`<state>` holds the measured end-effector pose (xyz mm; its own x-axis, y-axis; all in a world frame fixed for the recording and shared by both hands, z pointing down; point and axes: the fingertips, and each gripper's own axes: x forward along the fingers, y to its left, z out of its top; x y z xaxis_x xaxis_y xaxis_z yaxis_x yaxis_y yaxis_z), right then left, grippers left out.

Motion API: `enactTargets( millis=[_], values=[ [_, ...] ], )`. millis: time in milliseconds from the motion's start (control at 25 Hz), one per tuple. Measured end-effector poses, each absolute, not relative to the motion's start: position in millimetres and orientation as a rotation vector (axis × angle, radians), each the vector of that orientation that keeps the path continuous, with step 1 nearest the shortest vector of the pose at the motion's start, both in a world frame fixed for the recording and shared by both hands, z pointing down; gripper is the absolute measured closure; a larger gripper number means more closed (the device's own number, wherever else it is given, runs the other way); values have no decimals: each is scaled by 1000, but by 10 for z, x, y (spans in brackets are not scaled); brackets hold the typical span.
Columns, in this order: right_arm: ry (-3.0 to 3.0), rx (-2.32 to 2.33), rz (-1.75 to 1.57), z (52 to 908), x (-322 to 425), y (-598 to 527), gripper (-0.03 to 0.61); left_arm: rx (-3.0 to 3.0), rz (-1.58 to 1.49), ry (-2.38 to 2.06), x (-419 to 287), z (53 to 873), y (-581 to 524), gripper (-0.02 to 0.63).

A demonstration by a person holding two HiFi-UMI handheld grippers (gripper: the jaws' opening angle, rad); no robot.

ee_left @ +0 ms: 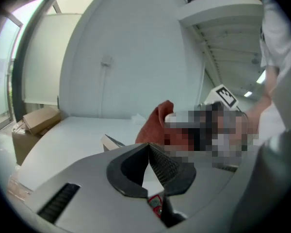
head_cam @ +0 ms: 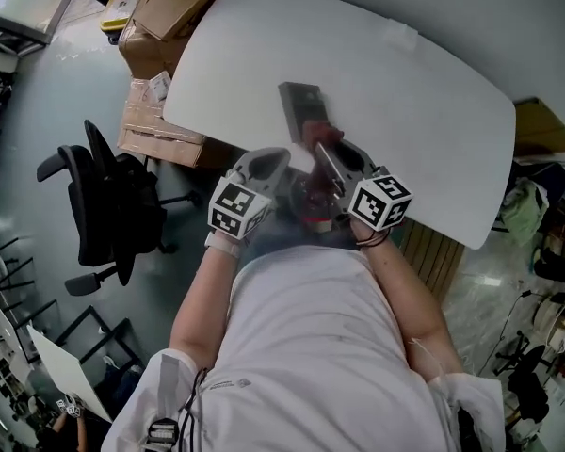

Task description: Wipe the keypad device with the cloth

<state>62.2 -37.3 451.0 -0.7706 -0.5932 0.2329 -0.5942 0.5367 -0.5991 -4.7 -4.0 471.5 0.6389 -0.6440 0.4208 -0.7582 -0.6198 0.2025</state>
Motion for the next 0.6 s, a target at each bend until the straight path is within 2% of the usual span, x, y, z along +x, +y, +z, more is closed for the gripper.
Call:
enactTargets(
  millis=[200, 600],
  values=[
    [-2840, 941, 893, 4143, 660, 27, 489, 2531, 274, -1275, -4, 4082, 229, 603],
    [-2902, 891, 708, 3733, 529, 707, 489, 2640, 246, -1330, -62, 3424, 865, 603]
  ],
)
